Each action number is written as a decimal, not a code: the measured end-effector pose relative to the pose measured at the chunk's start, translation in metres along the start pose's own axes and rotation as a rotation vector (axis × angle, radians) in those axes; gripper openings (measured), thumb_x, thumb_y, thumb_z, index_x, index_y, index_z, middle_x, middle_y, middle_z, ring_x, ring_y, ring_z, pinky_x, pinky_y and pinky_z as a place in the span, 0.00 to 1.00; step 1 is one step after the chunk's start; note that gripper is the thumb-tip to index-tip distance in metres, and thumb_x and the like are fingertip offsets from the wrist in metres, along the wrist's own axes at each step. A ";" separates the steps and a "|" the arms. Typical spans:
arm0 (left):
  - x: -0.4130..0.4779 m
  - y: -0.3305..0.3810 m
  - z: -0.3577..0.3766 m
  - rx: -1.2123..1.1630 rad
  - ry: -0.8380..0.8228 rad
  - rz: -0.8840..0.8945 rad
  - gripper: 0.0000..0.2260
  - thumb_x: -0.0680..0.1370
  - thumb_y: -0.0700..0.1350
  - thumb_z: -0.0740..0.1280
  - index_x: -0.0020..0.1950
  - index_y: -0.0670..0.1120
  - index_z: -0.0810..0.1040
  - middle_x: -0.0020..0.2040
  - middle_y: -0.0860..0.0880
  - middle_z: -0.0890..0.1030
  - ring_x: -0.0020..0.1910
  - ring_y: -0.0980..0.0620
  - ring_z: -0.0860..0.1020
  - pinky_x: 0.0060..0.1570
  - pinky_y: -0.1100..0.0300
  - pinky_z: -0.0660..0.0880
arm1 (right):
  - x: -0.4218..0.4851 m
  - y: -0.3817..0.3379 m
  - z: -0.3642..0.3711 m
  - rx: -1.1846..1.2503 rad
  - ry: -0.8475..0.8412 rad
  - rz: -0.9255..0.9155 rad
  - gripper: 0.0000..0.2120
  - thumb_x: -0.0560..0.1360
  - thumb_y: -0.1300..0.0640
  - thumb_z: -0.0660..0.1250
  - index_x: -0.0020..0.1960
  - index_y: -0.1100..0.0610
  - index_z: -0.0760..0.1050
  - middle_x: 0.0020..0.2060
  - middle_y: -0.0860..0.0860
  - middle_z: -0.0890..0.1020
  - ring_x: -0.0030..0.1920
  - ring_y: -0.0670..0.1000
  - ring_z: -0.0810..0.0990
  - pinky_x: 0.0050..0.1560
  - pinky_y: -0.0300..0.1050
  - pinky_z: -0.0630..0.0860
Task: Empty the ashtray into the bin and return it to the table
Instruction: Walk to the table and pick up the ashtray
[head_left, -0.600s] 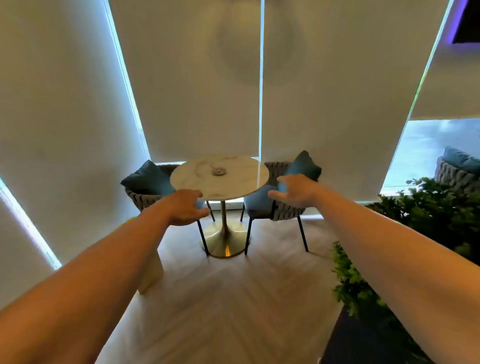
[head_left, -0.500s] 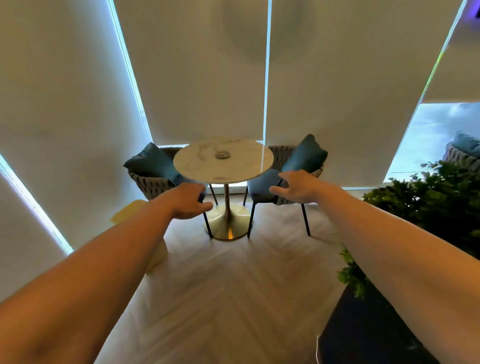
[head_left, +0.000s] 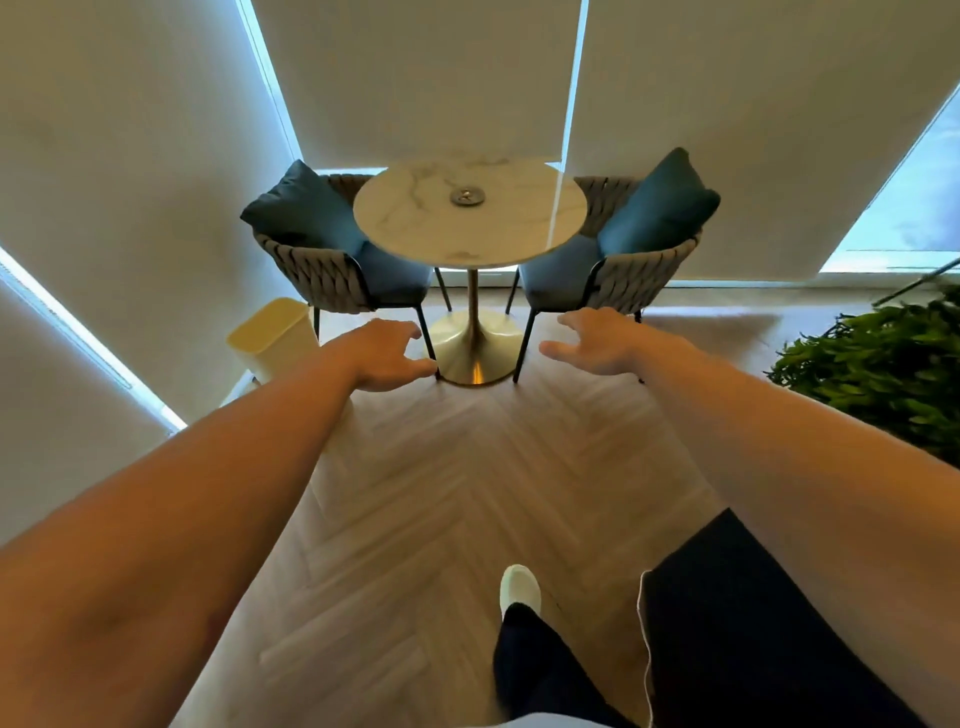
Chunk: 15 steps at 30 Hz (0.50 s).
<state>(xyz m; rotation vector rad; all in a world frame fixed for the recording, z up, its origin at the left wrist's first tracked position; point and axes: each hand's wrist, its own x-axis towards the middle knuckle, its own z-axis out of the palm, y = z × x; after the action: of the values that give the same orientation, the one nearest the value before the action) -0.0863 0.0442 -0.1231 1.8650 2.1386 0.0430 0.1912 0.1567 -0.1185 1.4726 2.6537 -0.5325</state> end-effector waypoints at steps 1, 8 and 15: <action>0.010 -0.002 0.002 -0.006 -0.007 -0.002 0.32 0.76 0.62 0.63 0.75 0.47 0.65 0.74 0.44 0.69 0.70 0.43 0.68 0.66 0.48 0.67 | 0.012 0.003 0.002 -0.001 -0.009 -0.001 0.38 0.76 0.35 0.59 0.77 0.58 0.59 0.74 0.57 0.68 0.72 0.59 0.68 0.66 0.54 0.67; 0.119 -0.022 -0.013 -0.021 -0.036 -0.038 0.32 0.77 0.62 0.63 0.75 0.47 0.63 0.75 0.44 0.67 0.72 0.43 0.67 0.68 0.47 0.66 | 0.135 0.031 -0.015 0.007 -0.052 -0.012 0.39 0.76 0.34 0.58 0.77 0.58 0.59 0.75 0.56 0.66 0.73 0.58 0.66 0.67 0.51 0.66; 0.226 -0.033 -0.044 -0.053 -0.053 -0.063 0.31 0.77 0.61 0.62 0.75 0.46 0.64 0.74 0.44 0.68 0.70 0.43 0.69 0.67 0.47 0.68 | 0.253 0.057 -0.042 0.030 -0.121 -0.015 0.40 0.75 0.33 0.58 0.77 0.59 0.59 0.75 0.56 0.66 0.72 0.58 0.67 0.63 0.49 0.67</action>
<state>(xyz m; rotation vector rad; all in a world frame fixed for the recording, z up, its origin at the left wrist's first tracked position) -0.1541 0.2669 -0.1345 1.7488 2.1377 0.0362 0.1063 0.4037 -0.1493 1.3813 2.5772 -0.6443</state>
